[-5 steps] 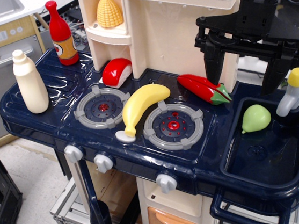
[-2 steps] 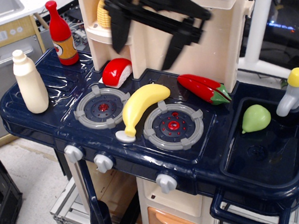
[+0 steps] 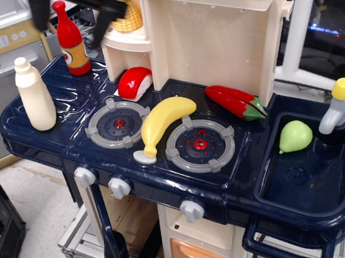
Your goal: Put detergent in sink
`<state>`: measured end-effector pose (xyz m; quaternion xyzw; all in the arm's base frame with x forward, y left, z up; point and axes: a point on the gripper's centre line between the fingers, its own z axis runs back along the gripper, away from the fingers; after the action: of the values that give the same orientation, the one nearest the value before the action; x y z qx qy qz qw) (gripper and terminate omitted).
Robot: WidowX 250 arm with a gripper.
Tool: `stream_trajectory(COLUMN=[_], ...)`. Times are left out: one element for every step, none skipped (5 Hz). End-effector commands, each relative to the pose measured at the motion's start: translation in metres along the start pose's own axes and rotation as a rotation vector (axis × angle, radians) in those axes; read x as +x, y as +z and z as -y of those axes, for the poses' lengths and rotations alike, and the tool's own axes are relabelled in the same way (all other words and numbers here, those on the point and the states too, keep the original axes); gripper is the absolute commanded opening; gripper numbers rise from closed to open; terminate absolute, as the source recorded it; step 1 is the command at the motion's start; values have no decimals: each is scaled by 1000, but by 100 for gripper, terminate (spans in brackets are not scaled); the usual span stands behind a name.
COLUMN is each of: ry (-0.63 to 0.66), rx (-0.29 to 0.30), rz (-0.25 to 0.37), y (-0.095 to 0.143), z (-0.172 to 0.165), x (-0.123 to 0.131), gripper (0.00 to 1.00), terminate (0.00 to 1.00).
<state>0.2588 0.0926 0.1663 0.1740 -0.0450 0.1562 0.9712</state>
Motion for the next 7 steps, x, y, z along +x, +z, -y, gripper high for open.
stream_trajectory(ry=[65, 115, 134, 123, 100, 88, 91], rx=[-91, -91, -158, -189, -181, -171, -201], rz=[30, 67, 65, 76, 70, 74, 86], y=[-8, -18, -40, -57, -64, -70, -81], z=[-53, -60, -52, -50, -58, -66, -67], x=[30, 28, 24, 22, 21, 22, 23], gripper=[100, 100, 100, 100, 100, 100, 100], terminate=[0, 0, 0, 0, 0, 0, 0])
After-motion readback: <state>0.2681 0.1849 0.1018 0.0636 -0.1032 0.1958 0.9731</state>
